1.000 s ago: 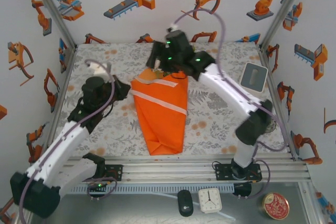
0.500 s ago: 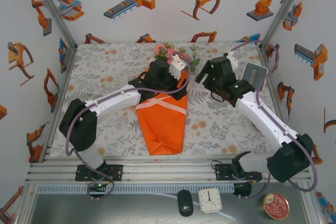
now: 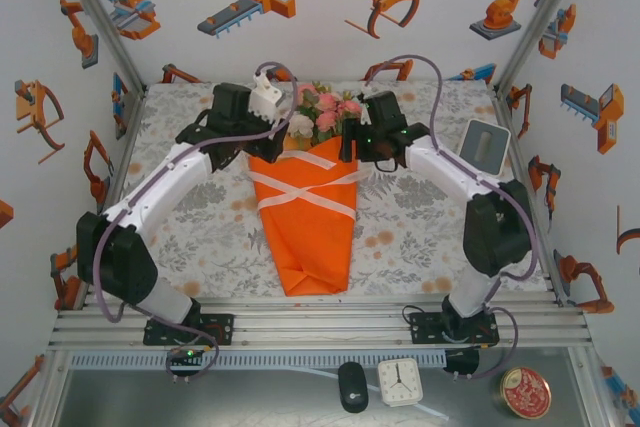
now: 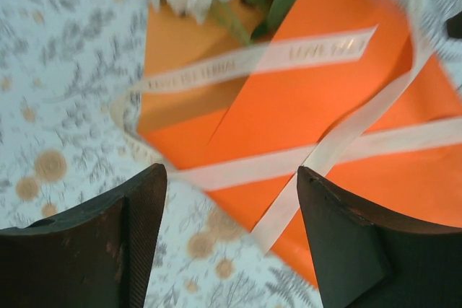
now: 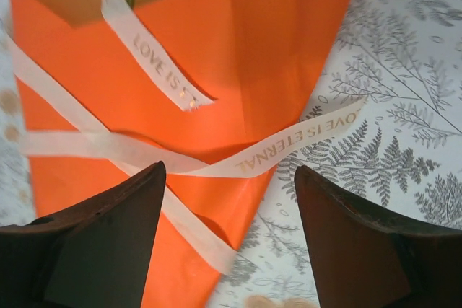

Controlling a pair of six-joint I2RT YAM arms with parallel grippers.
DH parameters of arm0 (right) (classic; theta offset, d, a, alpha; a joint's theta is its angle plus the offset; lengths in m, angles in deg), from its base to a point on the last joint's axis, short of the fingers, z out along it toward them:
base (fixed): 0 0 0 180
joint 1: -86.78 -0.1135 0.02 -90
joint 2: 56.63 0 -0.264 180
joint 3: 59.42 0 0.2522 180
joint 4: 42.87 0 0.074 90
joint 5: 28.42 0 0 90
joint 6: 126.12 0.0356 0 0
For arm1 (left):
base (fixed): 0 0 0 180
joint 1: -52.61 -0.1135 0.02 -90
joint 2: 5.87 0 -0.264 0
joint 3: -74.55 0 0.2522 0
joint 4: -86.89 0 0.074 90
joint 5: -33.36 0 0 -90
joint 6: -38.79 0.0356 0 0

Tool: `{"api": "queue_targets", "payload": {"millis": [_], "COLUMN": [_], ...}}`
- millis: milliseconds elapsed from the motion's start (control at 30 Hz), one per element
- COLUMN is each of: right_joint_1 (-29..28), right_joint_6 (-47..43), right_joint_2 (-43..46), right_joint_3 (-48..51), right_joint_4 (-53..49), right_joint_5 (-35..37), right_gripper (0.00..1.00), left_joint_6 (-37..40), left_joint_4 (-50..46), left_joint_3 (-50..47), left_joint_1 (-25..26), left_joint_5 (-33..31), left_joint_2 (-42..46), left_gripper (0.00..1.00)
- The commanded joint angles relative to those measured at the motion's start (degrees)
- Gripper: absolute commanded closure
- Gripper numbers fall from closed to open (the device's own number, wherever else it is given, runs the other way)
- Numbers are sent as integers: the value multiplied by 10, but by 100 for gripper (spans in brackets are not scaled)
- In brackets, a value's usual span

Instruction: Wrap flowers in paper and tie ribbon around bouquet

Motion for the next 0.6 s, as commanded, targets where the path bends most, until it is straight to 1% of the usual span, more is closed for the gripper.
{"api": "queue_targets", "payload": {"millis": [0, 33, 67, 133, 200, 267, 400, 500, 567], "right_joint_1": [-3, -8, -16, -35, -52, -58, -63, -67, -67], "right_joint_6": [-153, -186, -217, -272, -304, -315, -318, -323, -325], "right_joint_2": [-11, -19, -25, -41, -66, -97, -151, -160, -158], "right_joint_3": [-19, -24, -26, -35, -60, -89, -141, -140, -138], "right_joint_4": [-6, -12, -14, -21, -37, -51, -107, -123, -128], "right_joint_5": [-101, -127, -135, -132, -121, -124, -154, -157, -148], "right_gripper": [32, 32, 31, 30, 30, 30, 36, 38, 42], "left_joint_6": [55, 51, 48, 47, 48, 51, 57, 56, 53], "left_joint_4": [-73, -65, -58, -46, -35, -31, -40, -41, -38], "left_joint_3": [5, 2, -2, -10, -17, -26, -30, -27, -25], "left_joint_1": [-21, -29, -38, -43, -44, -44, -44, -44, -46], "left_joint_5": [19, 31, 45, 60, 67, 71, 72, 74, 76], "left_joint_2": [-11, -11, -9, -4, -1, 0, -4, -7, -10], "left_gripper": [34, 34, 34, 33, 33, 32, 31, 31, 31]}}
